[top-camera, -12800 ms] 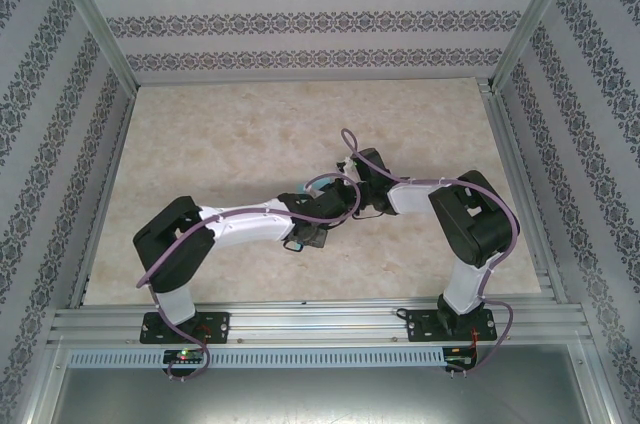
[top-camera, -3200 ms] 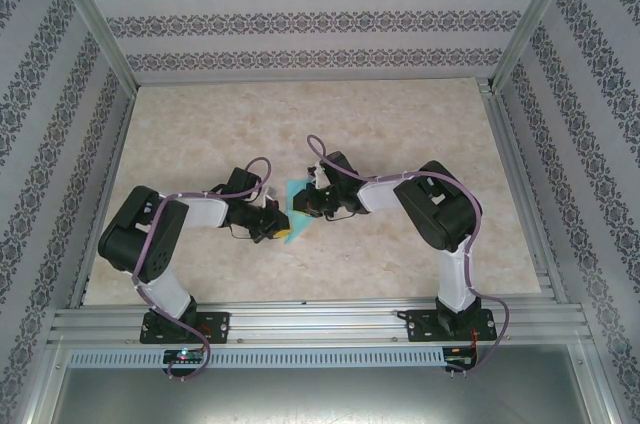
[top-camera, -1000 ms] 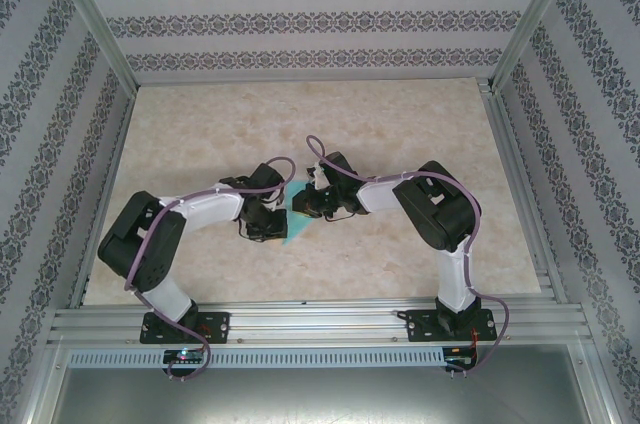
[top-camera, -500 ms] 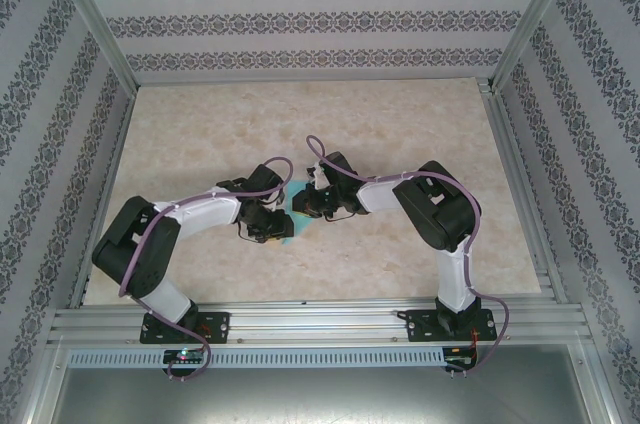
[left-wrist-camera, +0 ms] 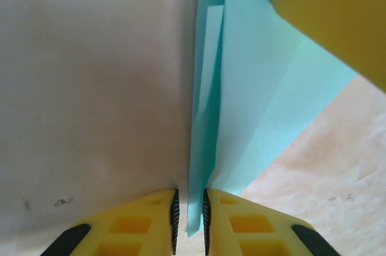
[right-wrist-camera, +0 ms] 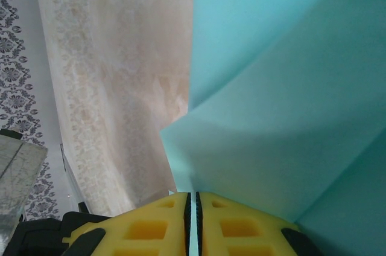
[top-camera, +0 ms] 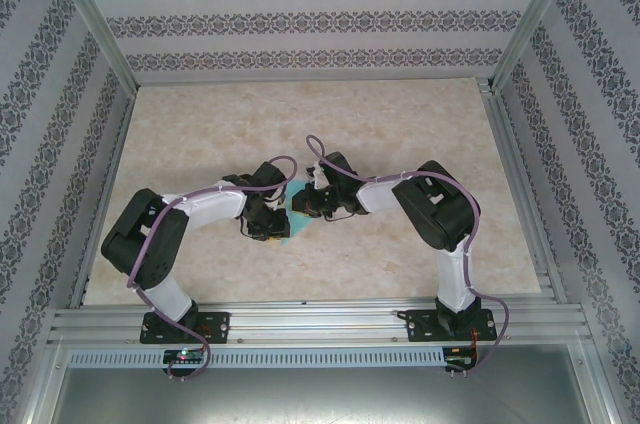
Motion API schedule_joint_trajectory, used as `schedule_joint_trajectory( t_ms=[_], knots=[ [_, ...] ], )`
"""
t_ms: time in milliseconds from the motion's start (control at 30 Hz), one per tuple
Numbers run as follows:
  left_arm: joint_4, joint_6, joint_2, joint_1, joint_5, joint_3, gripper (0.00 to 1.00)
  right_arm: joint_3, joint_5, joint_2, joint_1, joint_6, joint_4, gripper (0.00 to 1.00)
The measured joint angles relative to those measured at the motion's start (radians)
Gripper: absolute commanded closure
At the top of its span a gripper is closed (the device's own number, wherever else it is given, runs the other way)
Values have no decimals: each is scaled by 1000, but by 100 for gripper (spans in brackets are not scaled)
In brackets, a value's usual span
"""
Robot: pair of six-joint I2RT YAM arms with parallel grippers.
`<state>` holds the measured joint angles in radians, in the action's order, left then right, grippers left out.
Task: Fold a paper plane with a square sheet of paper (pick it up from the middle)
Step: Fourth fold the wing at the center of the table.
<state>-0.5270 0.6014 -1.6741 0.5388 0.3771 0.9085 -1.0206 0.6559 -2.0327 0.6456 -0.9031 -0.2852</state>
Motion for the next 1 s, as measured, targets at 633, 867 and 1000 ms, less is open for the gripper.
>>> schedule_joint_trajectory(
  t_ms=[633,867,1000],
  knots=[
    [-63,-13,-4,58,-124,35,91,2,0,0,0,-8,-6,85],
    [-53,39,145,76,-164,-6,89,3,0,-1,0,-9,-7,86],
    [3,54,183,76,-122,3,89,6,0,-1,0,-10,-12,87]
  ],
)
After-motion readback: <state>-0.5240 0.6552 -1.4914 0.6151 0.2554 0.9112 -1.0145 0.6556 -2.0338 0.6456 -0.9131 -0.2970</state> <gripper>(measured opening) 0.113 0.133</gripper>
